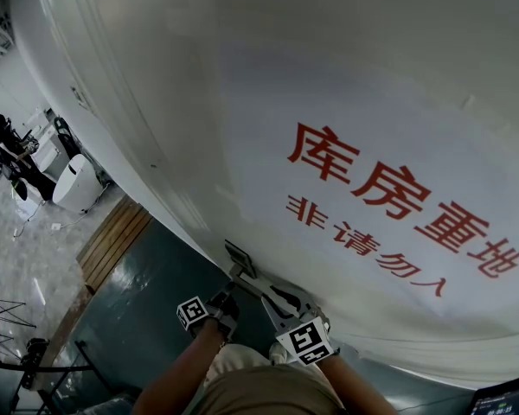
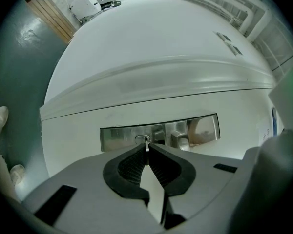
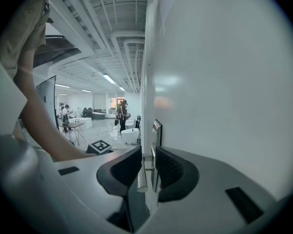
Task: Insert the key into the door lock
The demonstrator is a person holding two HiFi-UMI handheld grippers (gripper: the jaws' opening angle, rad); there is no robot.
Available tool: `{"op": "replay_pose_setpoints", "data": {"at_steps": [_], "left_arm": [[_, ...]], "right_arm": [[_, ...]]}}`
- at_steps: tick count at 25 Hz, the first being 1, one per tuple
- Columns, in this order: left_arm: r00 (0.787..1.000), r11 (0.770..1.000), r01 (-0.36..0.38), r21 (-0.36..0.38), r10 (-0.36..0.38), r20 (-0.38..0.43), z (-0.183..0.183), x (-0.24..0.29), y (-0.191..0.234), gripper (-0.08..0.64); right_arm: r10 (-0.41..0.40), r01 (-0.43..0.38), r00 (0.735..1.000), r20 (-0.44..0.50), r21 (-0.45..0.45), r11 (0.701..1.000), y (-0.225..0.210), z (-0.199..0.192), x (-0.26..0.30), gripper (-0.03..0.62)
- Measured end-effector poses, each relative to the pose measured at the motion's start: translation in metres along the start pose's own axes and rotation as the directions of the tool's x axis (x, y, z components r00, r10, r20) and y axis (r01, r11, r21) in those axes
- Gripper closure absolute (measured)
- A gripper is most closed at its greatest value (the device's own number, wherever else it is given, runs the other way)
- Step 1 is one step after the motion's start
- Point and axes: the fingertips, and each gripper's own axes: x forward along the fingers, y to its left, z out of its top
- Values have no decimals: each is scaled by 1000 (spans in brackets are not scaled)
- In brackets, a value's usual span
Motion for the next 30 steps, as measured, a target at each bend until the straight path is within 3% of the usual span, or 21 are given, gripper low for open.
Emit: {"op": "replay_pose_setpoints", "data": {"at_steps": [9,20,30], "left_arm": [[1000,1000,-5,-1,5,-7,2,1,1,528],[1000,996,27,-89,-28,-5,-2,3,-4,528],[999,996,44,-74,-44,-6,-1,5,-2,528]], "right_arm": [[-2,2,1000,1,-3,1000,-2,1,-1,500],[5,-5,1000,-4,-8,1000,-3,1,0,500],[19,-20,1000,-12,-14,1000,-2,0,0,500]]}}
